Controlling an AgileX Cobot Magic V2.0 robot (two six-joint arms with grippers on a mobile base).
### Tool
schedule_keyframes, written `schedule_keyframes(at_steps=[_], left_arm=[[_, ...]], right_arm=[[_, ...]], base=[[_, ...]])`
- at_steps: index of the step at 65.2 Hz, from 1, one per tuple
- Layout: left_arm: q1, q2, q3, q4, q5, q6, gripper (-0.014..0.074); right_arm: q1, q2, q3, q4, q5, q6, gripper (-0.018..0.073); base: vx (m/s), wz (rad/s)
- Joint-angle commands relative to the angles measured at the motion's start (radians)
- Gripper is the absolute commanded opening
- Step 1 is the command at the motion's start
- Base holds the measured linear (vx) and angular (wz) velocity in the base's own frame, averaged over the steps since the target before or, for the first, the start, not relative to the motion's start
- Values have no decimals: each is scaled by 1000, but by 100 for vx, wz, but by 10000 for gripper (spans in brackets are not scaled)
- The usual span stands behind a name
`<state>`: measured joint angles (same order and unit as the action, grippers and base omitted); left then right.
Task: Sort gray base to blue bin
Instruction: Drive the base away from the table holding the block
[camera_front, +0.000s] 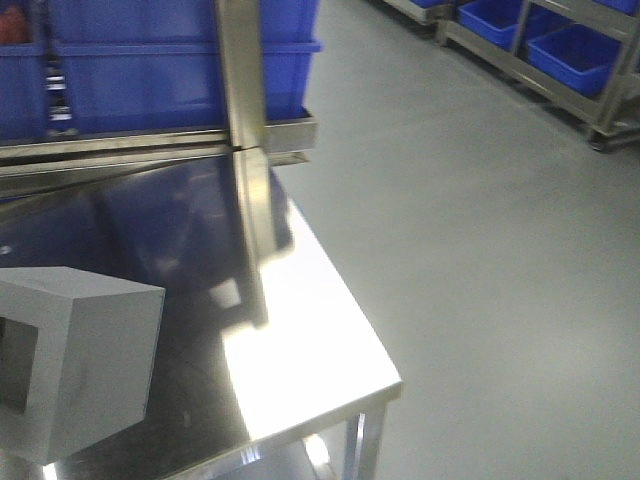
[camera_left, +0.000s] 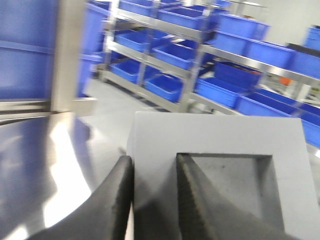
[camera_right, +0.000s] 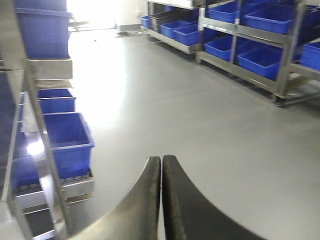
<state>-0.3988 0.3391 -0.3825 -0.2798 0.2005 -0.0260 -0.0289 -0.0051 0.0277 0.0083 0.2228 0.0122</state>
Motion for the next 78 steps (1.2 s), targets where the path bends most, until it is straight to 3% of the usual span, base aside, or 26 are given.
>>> schedule_keyframes(at_steps=[1,78], left_arm=[[1,6,-34,-18,-103,-7,-6],[1,6,-34,-18,-103,-7,-6]], right_arm=[[-2,18,2,-8,-73,-12,-5],[-2,18,2,-8,-73,-12,-5]], base=[[-7,-52],[4,-64]])
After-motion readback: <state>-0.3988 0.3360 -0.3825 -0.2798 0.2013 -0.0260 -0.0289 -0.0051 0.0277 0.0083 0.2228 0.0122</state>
